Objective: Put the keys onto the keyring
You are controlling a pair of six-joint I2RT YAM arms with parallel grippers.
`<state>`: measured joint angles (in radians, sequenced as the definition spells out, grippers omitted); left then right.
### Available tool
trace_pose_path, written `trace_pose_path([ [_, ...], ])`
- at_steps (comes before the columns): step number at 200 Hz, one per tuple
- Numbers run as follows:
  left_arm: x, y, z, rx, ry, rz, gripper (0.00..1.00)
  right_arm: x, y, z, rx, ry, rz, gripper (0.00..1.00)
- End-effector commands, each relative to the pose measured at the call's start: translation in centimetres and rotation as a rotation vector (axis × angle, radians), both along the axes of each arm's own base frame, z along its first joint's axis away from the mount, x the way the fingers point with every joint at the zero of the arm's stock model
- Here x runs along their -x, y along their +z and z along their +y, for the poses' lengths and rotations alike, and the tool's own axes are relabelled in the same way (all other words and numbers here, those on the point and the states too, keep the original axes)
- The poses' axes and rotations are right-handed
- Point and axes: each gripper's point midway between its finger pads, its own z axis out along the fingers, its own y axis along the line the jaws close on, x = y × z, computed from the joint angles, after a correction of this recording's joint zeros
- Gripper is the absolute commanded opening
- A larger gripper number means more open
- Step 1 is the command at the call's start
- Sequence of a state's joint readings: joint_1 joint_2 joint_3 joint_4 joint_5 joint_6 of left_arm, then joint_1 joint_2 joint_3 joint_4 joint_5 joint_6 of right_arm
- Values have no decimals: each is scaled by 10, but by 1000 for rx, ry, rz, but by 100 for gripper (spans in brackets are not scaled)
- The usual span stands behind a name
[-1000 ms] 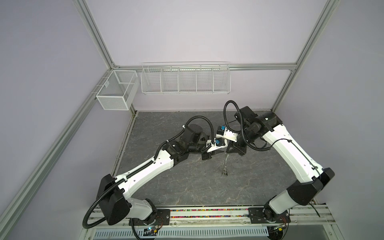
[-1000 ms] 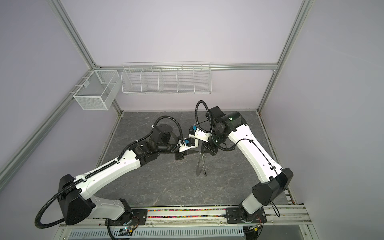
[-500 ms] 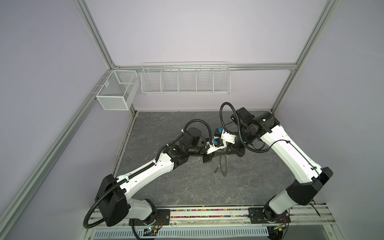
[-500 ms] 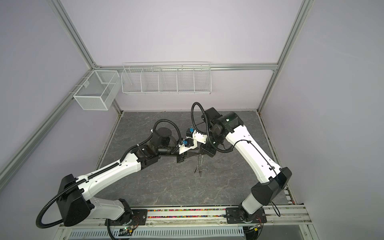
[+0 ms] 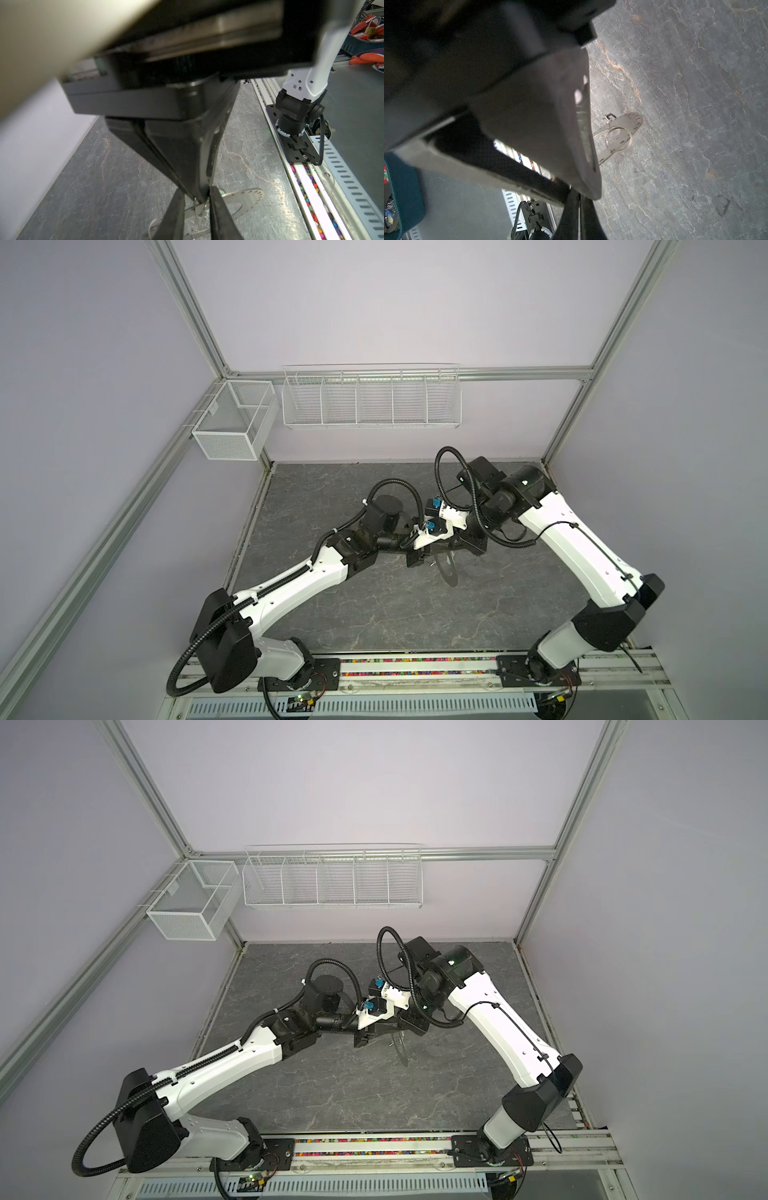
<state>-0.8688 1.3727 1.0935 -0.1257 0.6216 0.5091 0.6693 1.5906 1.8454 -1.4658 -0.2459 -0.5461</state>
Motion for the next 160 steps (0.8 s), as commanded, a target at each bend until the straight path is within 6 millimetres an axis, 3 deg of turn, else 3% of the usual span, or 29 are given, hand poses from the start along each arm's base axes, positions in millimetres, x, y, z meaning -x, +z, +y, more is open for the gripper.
trace_pose_path([
  [1,5,-2,5,-15,-5,-4,22,5,11,3,-44,27,-51,6],
  [54,-5,3,14,48,81,1,28,10,12,1,-76,42,-67,6],
  [120,-4,9,12,70,70,-16,25,11,12,2,-90,38,-52,6],
  [160,2,2,6,45,40,-15,22,10,15,3,-101,37,-62,6],
])
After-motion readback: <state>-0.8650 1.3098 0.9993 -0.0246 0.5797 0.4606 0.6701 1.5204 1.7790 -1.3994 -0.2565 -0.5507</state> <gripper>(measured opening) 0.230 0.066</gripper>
